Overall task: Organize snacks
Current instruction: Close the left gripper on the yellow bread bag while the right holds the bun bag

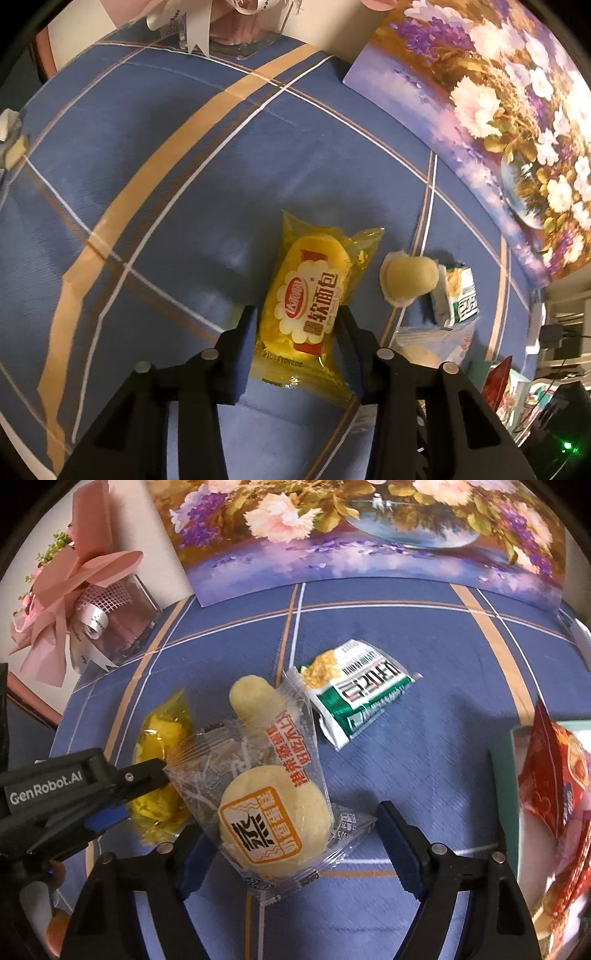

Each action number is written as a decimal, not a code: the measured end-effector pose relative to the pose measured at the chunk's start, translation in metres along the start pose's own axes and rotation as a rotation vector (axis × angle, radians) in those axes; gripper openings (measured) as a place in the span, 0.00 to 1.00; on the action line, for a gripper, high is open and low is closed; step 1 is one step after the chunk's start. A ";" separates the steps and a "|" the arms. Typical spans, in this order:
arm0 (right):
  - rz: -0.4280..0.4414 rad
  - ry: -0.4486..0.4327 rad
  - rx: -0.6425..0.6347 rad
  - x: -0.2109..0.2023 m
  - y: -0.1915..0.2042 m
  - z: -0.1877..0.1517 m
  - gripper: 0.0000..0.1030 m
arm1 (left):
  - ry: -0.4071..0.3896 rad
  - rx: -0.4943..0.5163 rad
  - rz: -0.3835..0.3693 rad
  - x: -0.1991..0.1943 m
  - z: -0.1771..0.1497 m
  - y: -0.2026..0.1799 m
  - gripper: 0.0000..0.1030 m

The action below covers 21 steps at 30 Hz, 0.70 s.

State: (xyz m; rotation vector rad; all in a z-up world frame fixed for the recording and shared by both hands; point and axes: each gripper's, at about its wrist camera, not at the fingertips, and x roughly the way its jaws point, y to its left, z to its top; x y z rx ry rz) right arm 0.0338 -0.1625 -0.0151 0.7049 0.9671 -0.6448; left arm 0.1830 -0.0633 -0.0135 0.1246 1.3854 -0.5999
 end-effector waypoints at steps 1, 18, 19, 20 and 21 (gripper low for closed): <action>0.000 0.004 0.004 -0.001 0.000 -0.001 0.81 | 0.001 0.005 0.019 -0.002 -0.002 -0.001 0.41; -0.012 0.043 0.026 -0.030 -0.002 -0.027 0.80 | 0.003 -0.002 0.089 -0.038 -0.053 0.018 0.37; -0.014 0.040 0.026 -0.034 -0.003 -0.029 0.81 | 0.003 -0.005 0.086 -0.039 -0.055 0.018 0.37; -0.016 0.037 0.026 -0.038 -0.003 -0.031 0.81 | 0.005 -0.014 0.077 -0.043 -0.059 0.019 0.37; -0.016 0.034 0.027 -0.040 -0.003 -0.030 0.80 | 0.006 -0.021 0.069 -0.046 -0.062 0.020 0.37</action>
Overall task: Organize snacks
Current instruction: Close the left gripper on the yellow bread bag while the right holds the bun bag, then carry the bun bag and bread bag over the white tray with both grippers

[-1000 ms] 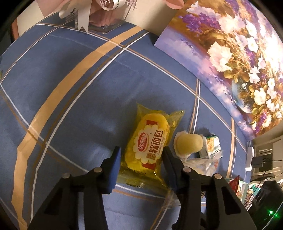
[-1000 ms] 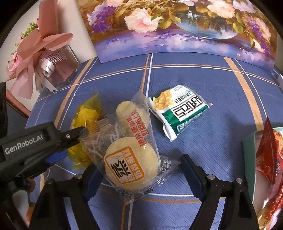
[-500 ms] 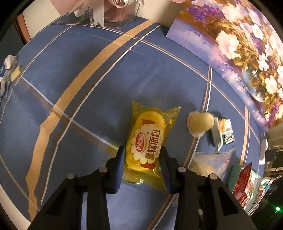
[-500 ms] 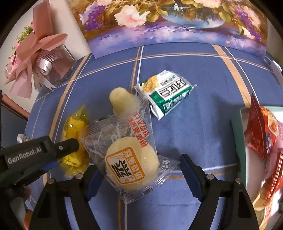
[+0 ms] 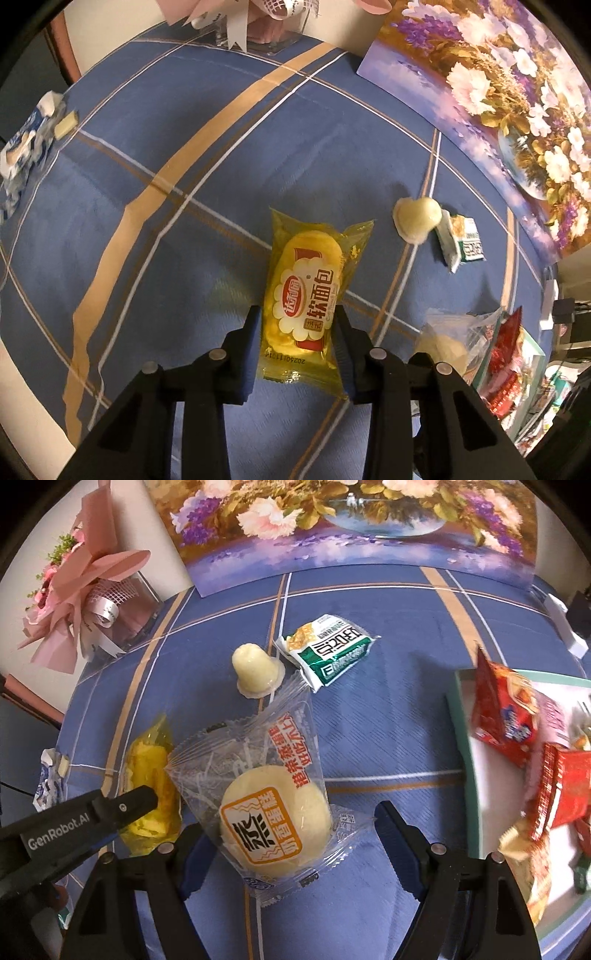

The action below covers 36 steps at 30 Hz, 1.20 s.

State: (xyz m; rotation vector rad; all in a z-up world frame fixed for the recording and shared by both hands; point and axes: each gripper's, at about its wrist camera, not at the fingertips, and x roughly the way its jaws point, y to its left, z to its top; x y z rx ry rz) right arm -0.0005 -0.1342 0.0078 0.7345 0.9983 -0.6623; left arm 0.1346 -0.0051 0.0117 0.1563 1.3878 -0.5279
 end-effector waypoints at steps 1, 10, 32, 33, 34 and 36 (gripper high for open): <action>0.001 -0.003 0.001 -0.001 0.001 0.001 0.80 | 0.000 -0.005 -0.005 -0.001 -0.001 -0.001 0.37; 0.021 -0.050 0.013 -0.038 -0.014 -0.009 0.80 | -0.066 -0.011 -0.025 -0.032 -0.024 -0.011 0.37; -0.049 -0.097 0.214 -0.098 -0.111 -0.029 0.81 | -0.126 0.116 -0.074 -0.060 -0.075 -0.079 0.37; -0.053 -0.096 0.226 -0.099 -0.117 -0.029 0.81 | -0.126 0.125 -0.077 -0.060 -0.077 -0.084 0.37; -0.057 -0.096 0.242 -0.100 -0.125 -0.029 0.80 | -0.125 0.139 -0.080 -0.060 -0.080 -0.090 0.37; -0.062 -0.097 0.272 -0.103 -0.139 -0.029 0.80 | -0.119 0.165 -0.089 -0.060 -0.086 -0.102 0.37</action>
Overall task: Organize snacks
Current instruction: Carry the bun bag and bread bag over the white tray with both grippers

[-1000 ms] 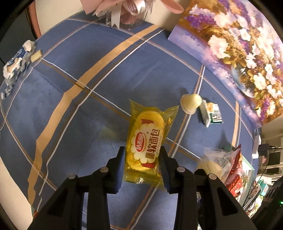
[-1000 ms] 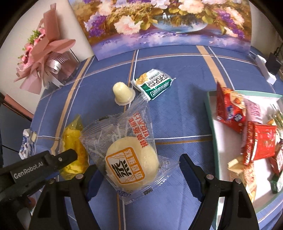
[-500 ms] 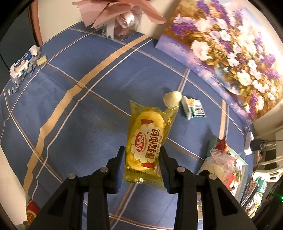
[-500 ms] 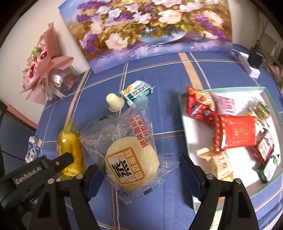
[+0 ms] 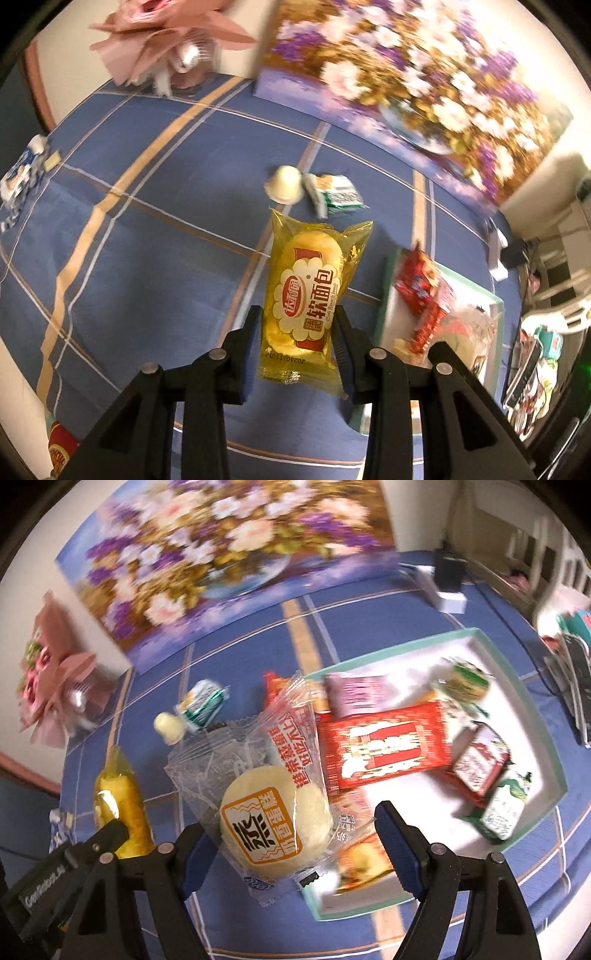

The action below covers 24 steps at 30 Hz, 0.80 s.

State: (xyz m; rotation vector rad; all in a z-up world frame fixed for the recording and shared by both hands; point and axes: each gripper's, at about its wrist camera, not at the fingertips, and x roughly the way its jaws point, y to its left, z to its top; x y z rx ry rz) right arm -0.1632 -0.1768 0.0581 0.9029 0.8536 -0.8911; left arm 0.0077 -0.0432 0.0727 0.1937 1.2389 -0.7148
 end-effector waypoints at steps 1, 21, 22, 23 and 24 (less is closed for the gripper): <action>-0.002 -0.002 0.017 -0.001 -0.007 0.002 0.80 | 0.004 0.012 -0.007 0.001 -0.002 -0.006 0.37; -0.045 0.040 0.191 0.007 -0.086 0.015 0.81 | 0.072 0.191 -0.075 0.061 -0.015 -0.084 0.37; -0.044 0.042 0.194 0.007 -0.087 0.015 0.81 | 0.073 0.194 -0.074 0.062 -0.015 -0.085 0.37; -0.043 0.043 0.196 0.008 -0.088 0.016 0.81 | 0.074 0.200 -0.074 0.063 -0.017 -0.088 0.37; -0.043 0.046 0.199 0.009 -0.089 0.016 0.81 | 0.074 0.205 -0.074 0.064 -0.018 -0.090 0.37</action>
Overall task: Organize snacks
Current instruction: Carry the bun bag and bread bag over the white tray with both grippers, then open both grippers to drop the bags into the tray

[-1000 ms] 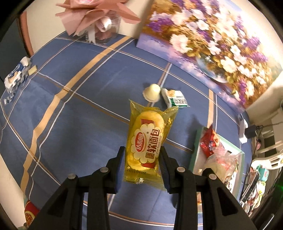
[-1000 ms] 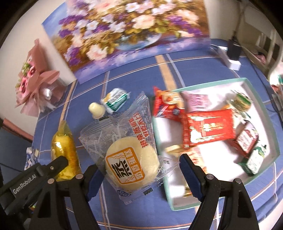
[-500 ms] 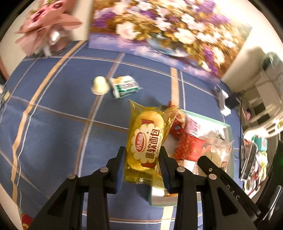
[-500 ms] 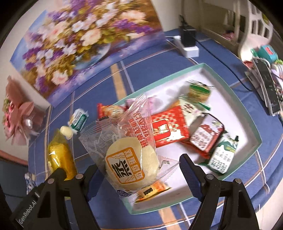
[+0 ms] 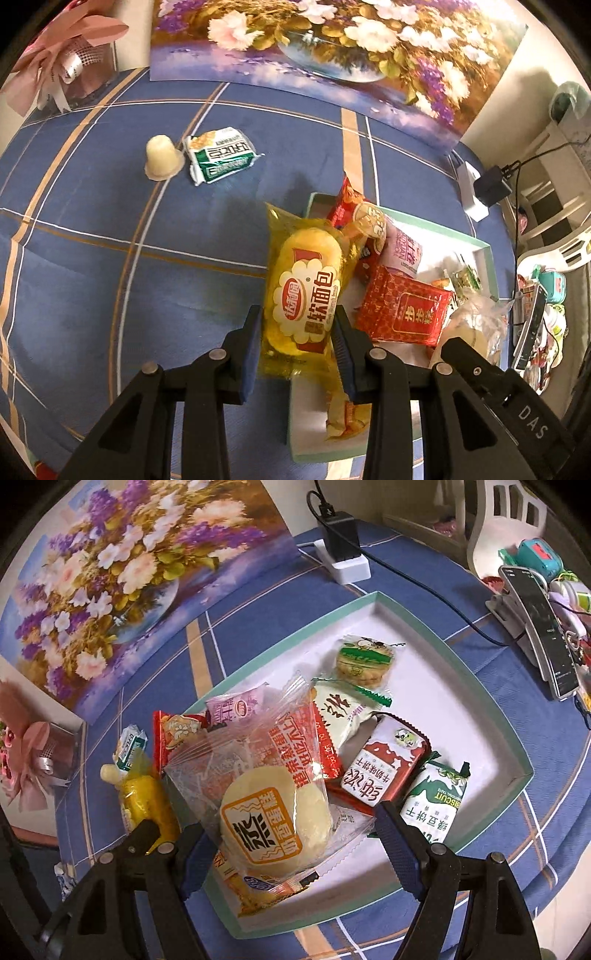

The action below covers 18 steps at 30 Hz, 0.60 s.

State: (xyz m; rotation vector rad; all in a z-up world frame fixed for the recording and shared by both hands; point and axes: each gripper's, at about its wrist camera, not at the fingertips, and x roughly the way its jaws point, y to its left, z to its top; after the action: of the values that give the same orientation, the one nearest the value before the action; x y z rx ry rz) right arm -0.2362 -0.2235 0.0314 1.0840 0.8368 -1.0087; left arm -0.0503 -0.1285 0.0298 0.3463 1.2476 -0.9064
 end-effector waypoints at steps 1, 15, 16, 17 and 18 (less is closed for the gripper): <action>-0.001 0.003 0.002 0.001 -0.001 0.000 0.81 | -0.001 0.006 0.002 0.001 0.000 -0.002 0.37; -0.009 0.054 0.058 0.013 -0.024 0.002 0.81 | 0.021 0.085 -0.013 0.014 -0.011 -0.034 0.37; -0.009 0.057 0.062 0.014 -0.026 0.003 0.81 | 0.025 0.085 -0.017 0.016 -0.012 -0.034 0.37; -0.010 0.060 0.067 0.015 -0.028 0.003 0.81 | 0.029 0.085 -0.018 0.017 -0.012 -0.035 0.37; -0.007 0.062 0.072 0.015 -0.030 0.003 0.81 | 0.034 0.085 -0.020 0.019 -0.013 -0.036 0.37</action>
State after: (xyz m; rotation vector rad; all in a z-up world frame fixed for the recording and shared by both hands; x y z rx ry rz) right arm -0.2591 -0.2346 0.0093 1.1795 0.8602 -1.0225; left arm -0.0845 -0.1495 0.0168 0.4186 1.2476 -0.9755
